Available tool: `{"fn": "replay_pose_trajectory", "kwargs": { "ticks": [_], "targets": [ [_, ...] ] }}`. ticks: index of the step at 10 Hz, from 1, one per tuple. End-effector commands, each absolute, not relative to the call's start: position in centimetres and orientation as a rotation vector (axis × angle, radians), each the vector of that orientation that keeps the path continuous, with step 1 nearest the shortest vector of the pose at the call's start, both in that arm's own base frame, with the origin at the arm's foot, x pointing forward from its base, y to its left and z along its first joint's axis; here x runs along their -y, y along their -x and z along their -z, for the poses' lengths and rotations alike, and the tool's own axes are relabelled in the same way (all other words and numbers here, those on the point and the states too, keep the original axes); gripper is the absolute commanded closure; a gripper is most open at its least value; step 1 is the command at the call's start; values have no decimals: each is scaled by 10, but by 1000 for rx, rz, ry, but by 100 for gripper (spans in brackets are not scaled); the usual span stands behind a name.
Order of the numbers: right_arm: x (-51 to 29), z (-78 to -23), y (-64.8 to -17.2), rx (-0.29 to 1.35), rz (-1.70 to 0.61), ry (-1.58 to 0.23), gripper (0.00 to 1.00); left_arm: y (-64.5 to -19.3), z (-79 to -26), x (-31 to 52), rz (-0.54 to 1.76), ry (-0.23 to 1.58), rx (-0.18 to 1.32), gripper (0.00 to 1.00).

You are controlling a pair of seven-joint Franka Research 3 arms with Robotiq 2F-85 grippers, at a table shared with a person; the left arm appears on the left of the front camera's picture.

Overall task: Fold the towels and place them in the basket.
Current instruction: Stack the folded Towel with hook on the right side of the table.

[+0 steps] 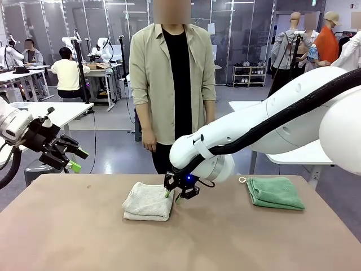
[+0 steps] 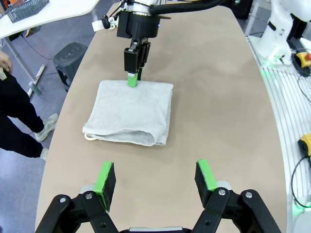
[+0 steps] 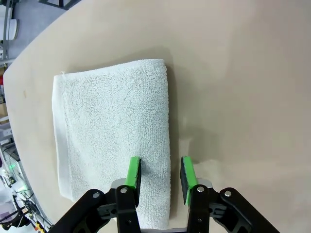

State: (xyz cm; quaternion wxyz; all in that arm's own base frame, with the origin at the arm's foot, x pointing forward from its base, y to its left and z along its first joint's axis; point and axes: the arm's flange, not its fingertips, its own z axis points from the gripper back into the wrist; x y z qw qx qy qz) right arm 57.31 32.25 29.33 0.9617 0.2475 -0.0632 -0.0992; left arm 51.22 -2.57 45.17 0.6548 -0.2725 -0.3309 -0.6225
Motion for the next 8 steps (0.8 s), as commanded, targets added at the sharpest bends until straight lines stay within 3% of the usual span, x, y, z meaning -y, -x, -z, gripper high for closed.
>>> {"fn": "replay_pose_trajectory", "kwargs": {
  "ticks": [1, 5, 8],
  "targets": [
    [-328, -291, -576, 125, 209, -511, 57, -512, -453, 27, 1402, 614, 747, 16],
    [-330, -285, -574, 128, 181, -505, 57, -512, -453, 27, 1402, 614, 747, 16],
    [-331, -285, -573, 131, 164, -510, 83, -512, -453, 27, 1402, 614, 747, 16]
  ]
}}
